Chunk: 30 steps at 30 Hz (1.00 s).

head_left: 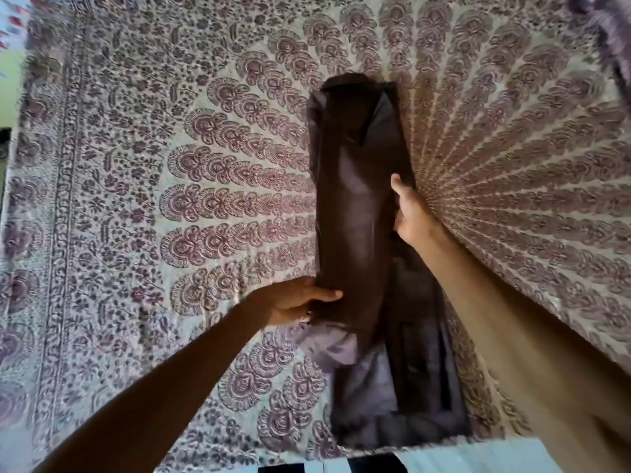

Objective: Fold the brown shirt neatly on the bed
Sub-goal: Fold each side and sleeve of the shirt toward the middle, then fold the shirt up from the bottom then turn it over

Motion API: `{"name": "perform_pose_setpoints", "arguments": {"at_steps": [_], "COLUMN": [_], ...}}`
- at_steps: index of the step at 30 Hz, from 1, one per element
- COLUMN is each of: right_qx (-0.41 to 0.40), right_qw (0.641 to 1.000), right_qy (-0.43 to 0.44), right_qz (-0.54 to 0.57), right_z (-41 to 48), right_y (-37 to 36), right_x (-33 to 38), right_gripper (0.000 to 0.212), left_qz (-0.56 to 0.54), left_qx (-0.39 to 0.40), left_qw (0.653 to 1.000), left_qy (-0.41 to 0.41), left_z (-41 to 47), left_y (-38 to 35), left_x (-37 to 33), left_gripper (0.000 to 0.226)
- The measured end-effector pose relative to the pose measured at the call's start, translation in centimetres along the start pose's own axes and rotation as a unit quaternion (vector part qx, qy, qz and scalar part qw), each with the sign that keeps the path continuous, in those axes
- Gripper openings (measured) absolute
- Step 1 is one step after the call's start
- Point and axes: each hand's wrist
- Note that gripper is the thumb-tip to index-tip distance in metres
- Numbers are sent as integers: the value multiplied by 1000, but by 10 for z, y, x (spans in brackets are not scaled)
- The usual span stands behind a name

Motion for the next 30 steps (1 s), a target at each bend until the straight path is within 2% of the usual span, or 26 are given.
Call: {"name": "perform_pose_setpoints", "arguments": {"at_steps": [2,4,7,10,12,14,15,17,18,21,22,25,26,30], "right_qx": [21,43,90,63,58,63,62,52,44,34,32,20,17,-36], "right_qw": [998,989,970,965,962,962,964,967,966,959,956,943,936,916], "right_qy": [-17,-69,-119,-113,-90,-74,-65,-48,-41,-32,-23,13,27,63], "right_qz": [-57,-126,-191,-227,-253,-255,-251,-245,-252,-278,-289,-332,-351,-394], "right_z": [35,1,-50,-63,-63,-67,-70,-75,-73,-57,-62,-77,-76,-70], "right_y": [27,33,37,50,58,67,71,77,79,87,85,78,78,68], "right_x": [-27,-37,-47,-60,-72,-85,-90,-99,-105,-127,-125,-114,-113,-98], "right_gripper": [116,120,88,83,67,37,28,24,29,64,66,31,26,34], "left_qz": [-28,15,144,265,296,259,222,172,164,142,145,142,144,206], "left_qx": [-44,-71,-101,-141,-215,-255,-248,-220,-216,-230,-239,-238,-228,-155], "left_qw": [999,997,984,953,929,931,943,957,958,955,951,949,951,950], "left_qy": [-3,3,2,-39,-54,-21,9,80,96,121,130,148,150,175], "left_z": [16,28,41,48,55,60,62,62,61,59,59,58,57,53], "left_y": [-18,-29,-38,-48,-49,-49,-52,-60,-64,-72,-73,-73,-74,-69], "left_x": [12,27,52,74,89,104,108,116,120,130,132,135,133,108], "left_gripper": [38,34,31,22,19,18,9,17,20,15,15,40,43,26]}}
Point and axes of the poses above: each hand's wrist, its own z-axis towards the middle knuckle, its own y-axis out of the back of the hand, x = y × z, and after that the axes turned 9 degrees about z, right-handed
